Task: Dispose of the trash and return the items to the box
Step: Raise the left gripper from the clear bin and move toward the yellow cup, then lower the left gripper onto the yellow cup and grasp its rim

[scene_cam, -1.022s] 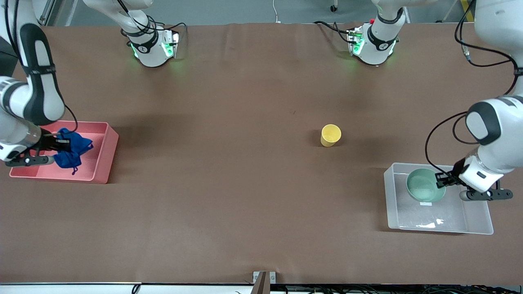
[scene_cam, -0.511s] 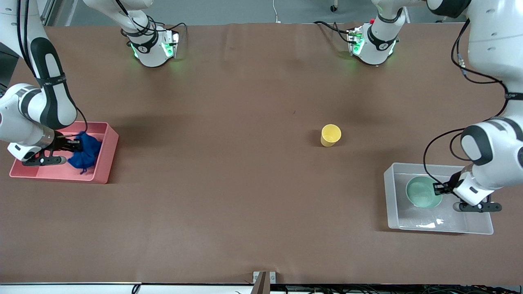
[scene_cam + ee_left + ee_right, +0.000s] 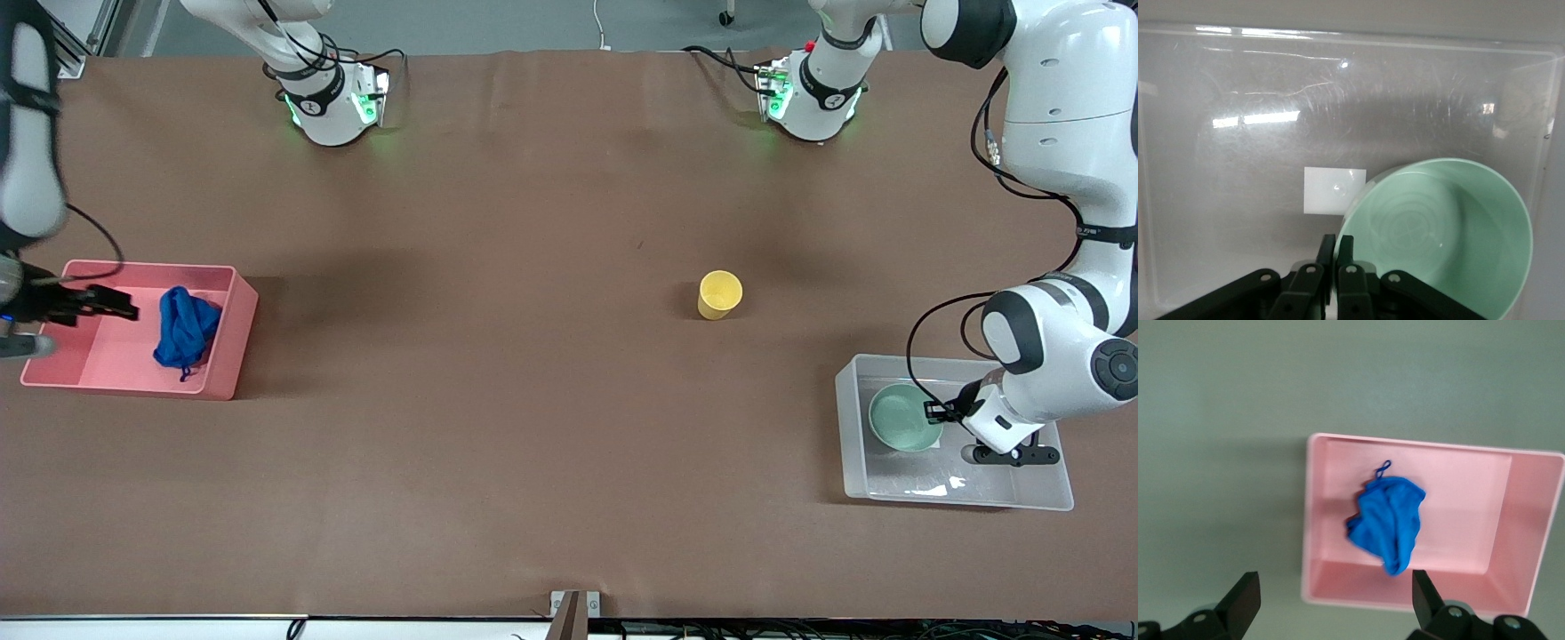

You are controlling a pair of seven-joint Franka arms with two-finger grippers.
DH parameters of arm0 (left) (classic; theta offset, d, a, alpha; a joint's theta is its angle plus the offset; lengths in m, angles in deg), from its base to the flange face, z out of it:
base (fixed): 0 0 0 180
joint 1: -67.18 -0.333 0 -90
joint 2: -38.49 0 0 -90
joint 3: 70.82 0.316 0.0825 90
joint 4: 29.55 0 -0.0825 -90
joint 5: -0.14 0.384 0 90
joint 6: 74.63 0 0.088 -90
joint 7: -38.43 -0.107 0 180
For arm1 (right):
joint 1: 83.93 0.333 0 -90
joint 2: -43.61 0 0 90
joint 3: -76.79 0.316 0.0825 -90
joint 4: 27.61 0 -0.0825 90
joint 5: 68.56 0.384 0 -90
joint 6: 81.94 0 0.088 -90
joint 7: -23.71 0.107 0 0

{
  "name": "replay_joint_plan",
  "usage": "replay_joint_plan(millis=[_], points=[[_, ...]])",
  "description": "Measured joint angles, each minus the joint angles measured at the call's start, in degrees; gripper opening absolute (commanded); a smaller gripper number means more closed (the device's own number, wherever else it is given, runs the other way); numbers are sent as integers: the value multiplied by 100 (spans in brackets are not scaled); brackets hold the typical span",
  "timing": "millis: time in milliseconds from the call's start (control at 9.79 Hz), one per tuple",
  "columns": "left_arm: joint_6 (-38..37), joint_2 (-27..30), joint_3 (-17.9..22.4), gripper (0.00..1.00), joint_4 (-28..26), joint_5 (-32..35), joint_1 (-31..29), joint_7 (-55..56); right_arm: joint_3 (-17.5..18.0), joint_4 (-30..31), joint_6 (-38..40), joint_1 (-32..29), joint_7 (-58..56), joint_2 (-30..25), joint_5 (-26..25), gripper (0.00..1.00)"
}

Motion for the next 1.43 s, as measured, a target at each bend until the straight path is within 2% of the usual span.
replay_joint_plan(millis=[102, 307, 511, 613, 818, 1022, 1226, 1431], points=[[8, 9, -1, 100, 63, 0, 11, -5, 169, -356, 432, 3, 477, -175, 0, 100], [-2, 275, -11, 100, 239, 0, 75, -4, 608, -570, 662, -224, 809, -582, -5, 100], [-524, 1035, -86, 100, 179, 0, 169, 49, 1005, -572, 927, -374, 1484, -901, -6, 100], [-801, 1551, -244, 100, -58, 0, 177, 192, 1191, -591, 999, -338, 1861, -961, -15, 100], [-950, 2634, -803, 100, -1056, 135, 178, 872, 1333, -889, 1459, -239, 2173, -993, -42, 100], [-896, 3403, -1518, 100, -2088, 317, 198, 1622, 1322, -1069, 1637, -249, 2202, -1048, -60, 100], [-536, 3696, -2105, 99, -2856, 331, 209, 2204, 1299, -1101, 1628, -278, 2201, -1045, -164, 100], [56, 3720, -2572, 95, -3608, 334, 211, 2535, 1304, -1240, 1658, -282, 2201, -1046, -306, 100]])
